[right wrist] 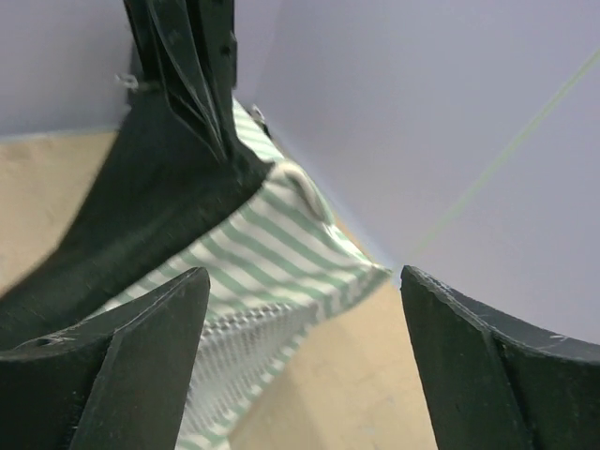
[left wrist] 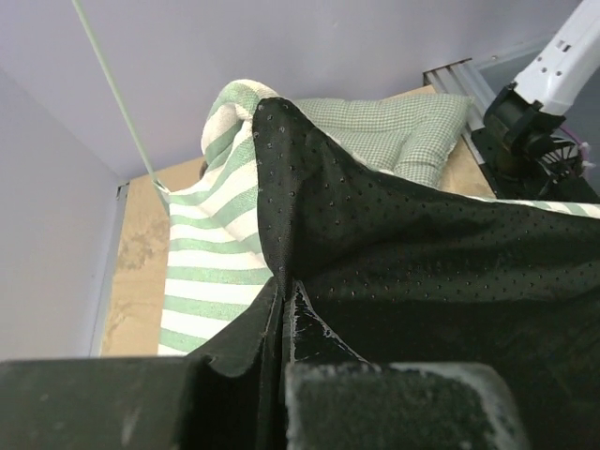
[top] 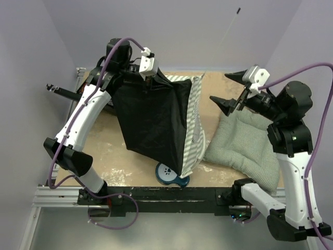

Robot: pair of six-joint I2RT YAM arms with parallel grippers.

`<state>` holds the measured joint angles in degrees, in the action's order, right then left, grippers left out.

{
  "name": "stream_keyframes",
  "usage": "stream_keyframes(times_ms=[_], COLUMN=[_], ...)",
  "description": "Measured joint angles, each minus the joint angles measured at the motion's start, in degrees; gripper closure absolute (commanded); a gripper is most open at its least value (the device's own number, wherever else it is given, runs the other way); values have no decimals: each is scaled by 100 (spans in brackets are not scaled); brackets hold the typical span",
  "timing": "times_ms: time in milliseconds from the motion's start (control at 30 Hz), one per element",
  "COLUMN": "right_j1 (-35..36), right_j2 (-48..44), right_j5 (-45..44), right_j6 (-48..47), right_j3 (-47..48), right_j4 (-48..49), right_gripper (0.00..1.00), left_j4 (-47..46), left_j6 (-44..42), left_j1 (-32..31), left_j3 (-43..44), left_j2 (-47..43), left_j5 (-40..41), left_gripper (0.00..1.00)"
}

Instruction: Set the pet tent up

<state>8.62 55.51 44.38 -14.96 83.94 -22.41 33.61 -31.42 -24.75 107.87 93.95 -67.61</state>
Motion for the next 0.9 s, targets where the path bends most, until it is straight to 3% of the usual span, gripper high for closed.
stream_keyframes(times_ms=[233,433,700,900], right_j1=[-2,-4,-2,37], right_j2=[-181,164,625,813], right_j5=[-258,627,1436,1744], right_j6=[-1589,-2490,-3032,-3091], right_j3=[-385,-374,-372,-485], right_j4=[-870,-1375,-1781,-1816], right_gripper=[12,15,18,35], left_j4=[879,949,754,205], left_j6=[-752,-876,-800,-361], left_j1=[-44,-175,-603,-678], left_j3=[118,-269,-647,-942], left_j2=[-52,-136,-271,-494], left_j5=[-546,-629,-673,-697], left_gripper=[100,100,100,100])
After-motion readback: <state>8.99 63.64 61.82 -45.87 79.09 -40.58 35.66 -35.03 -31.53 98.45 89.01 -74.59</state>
